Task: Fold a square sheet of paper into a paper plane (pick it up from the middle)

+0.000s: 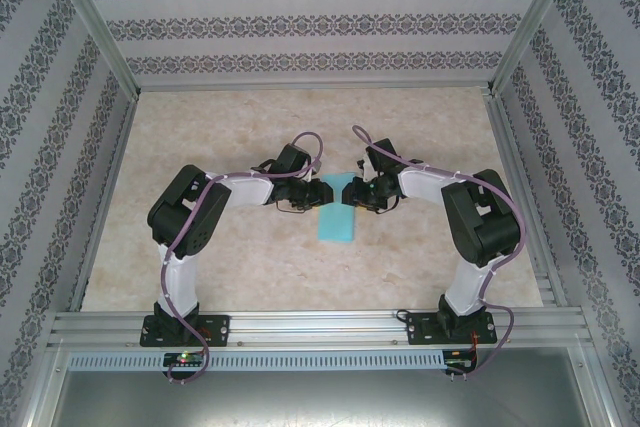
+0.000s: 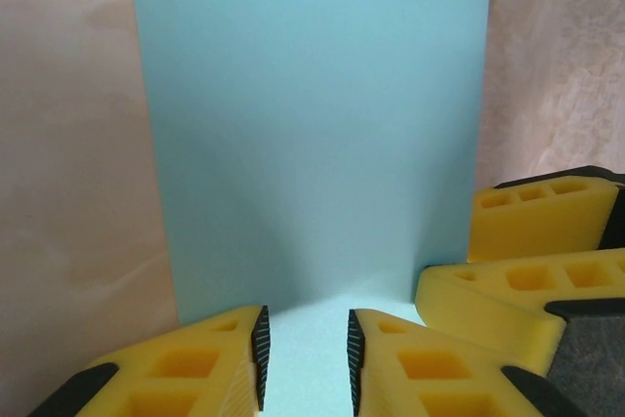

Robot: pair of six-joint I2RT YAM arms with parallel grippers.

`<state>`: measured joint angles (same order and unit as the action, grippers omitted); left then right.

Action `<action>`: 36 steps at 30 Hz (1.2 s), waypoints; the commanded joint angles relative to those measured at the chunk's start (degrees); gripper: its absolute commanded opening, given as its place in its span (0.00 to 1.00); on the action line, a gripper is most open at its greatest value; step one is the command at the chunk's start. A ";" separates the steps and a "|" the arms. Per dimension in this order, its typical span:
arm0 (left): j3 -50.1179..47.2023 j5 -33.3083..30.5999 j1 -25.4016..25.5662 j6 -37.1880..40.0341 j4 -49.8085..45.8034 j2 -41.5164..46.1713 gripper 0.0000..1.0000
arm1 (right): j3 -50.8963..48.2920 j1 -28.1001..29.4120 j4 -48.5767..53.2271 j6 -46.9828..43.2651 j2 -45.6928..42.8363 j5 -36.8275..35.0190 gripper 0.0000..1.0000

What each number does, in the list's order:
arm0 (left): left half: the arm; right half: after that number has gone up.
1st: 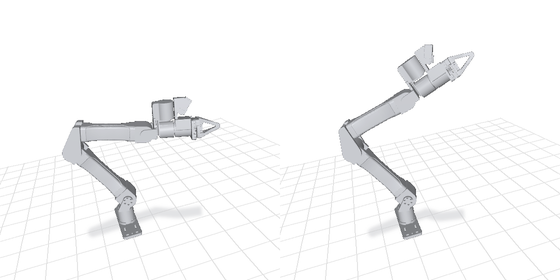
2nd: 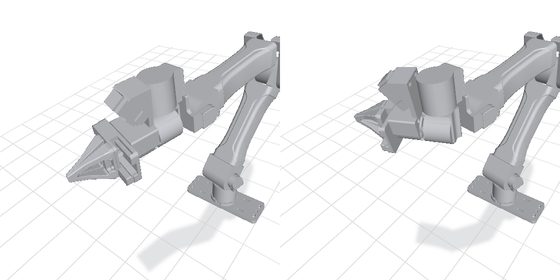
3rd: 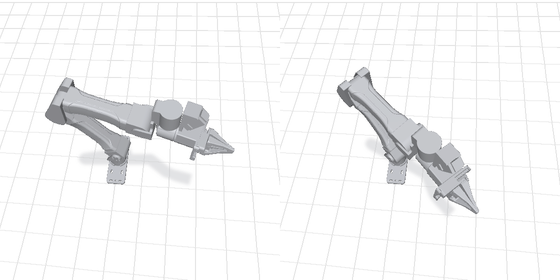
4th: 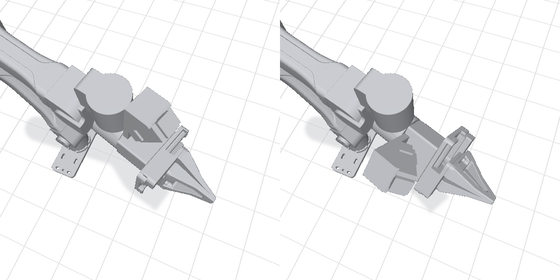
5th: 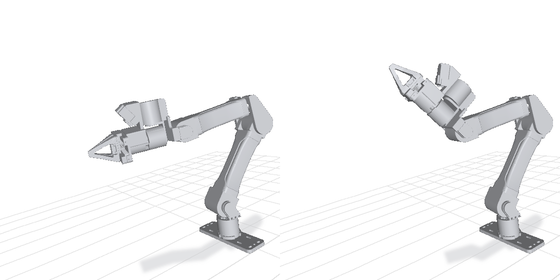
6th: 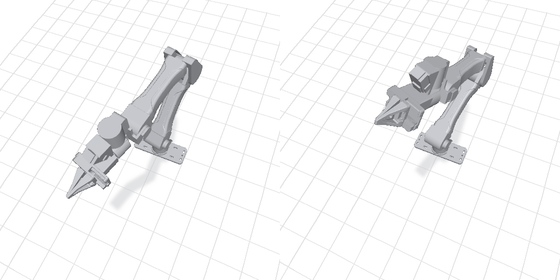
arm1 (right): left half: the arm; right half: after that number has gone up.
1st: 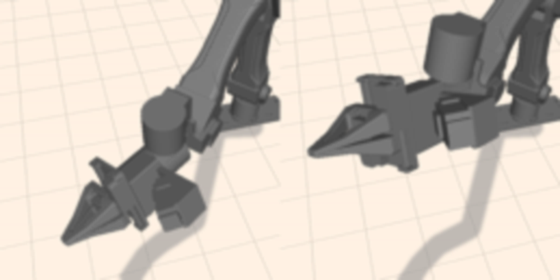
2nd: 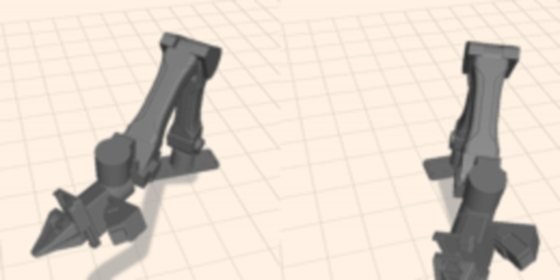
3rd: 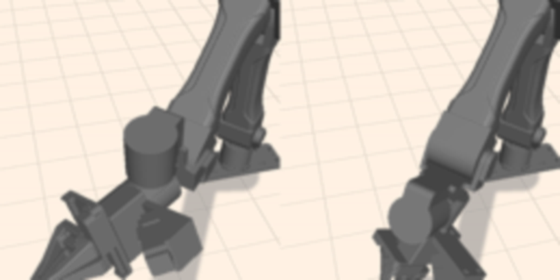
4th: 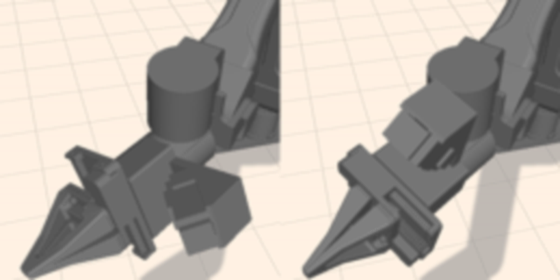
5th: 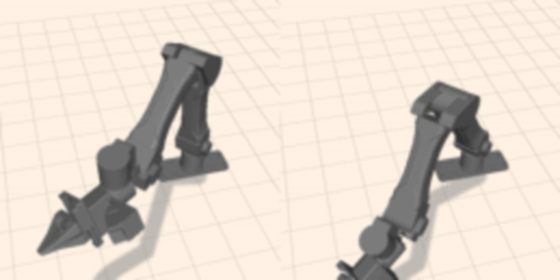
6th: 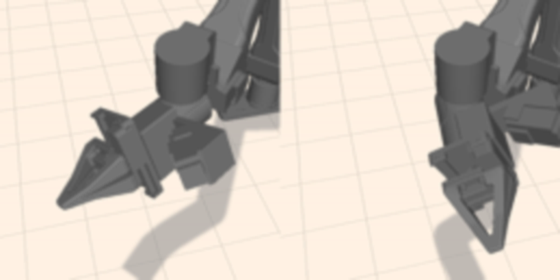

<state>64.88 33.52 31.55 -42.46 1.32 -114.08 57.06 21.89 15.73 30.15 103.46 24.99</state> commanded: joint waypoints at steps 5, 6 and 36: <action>2.51 3.49 0.53 0.85 -1.65 2.55 0.31 | 0.36 0.26 2.53 -2.16 -0.71 -3.11 0.35; 3.03 3.44 0.49 1.35 -2.73 3.24 0.31 | 0.29 0.30 2.58 -2.19 -0.80 -3.28 0.35; 1.73 -2.37 -2.77 7.24 -12.15 10.07 0.32 | -4.55 -1.68 -4.08 4.26 -2.89 -0.28 0.28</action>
<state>67.20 31.24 29.50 -36.45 -9.72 -105.69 53.76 21.04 11.94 33.08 101.93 24.12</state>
